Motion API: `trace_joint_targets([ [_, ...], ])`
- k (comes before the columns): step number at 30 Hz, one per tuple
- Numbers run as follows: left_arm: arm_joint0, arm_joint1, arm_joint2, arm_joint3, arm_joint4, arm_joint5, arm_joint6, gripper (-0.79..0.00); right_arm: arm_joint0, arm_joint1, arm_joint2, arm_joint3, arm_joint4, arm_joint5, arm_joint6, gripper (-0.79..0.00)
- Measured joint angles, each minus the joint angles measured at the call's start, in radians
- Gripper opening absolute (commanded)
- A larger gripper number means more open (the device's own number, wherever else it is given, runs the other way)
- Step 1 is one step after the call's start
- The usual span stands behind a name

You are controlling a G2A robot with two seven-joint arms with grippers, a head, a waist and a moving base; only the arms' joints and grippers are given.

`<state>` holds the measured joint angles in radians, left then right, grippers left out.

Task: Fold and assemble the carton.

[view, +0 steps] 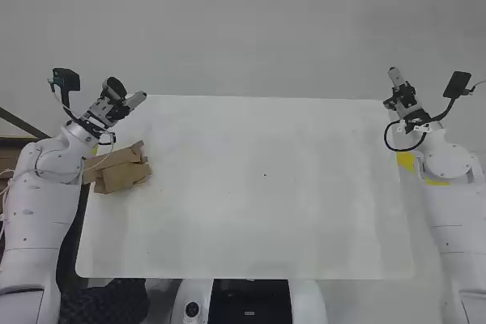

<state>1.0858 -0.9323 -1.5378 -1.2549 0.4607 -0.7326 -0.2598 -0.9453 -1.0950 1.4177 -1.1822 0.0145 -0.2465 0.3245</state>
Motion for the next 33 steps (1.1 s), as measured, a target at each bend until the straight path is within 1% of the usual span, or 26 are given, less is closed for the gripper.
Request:
trace_joint_targets([
  [23, 0.001, 0.000, 0.000, 0.001, -0.001, 0.001, 0.000, 0.000, 0.000, 0.000, 0.000, 0.000, 0.000, 0.000, 0.000, 0.000],
  [25, 0.012, 0.000, -0.008, 0.002, -0.028, 0.019, -0.006, 0.000, 0.000, 0.000, 0.000, 0.000, 0.000, 0.000, 0.000, 0.000],
  [27, 0.024, 0.003, -0.019, 0.001, -0.069, 0.023, -0.040, 0.000, 0.000, 0.000, 0.000, 0.000, 0.000, 0.000, 0.000, 0.000],
  [29, 0.039, 0.008, -0.036, 0.004, -0.129, 0.005, -0.100, 0.000, 0.000, 0.000, 0.000, 0.000, 0.000, 0.000, 0.000, 0.000],
  [33, 0.058, 0.021, -0.075, 0.019, -0.267, -0.003, -0.226, 0.000, 0.000, 0.000, 0.000, 0.000, 0.000, 0.000, 0.000, 0.000],
])
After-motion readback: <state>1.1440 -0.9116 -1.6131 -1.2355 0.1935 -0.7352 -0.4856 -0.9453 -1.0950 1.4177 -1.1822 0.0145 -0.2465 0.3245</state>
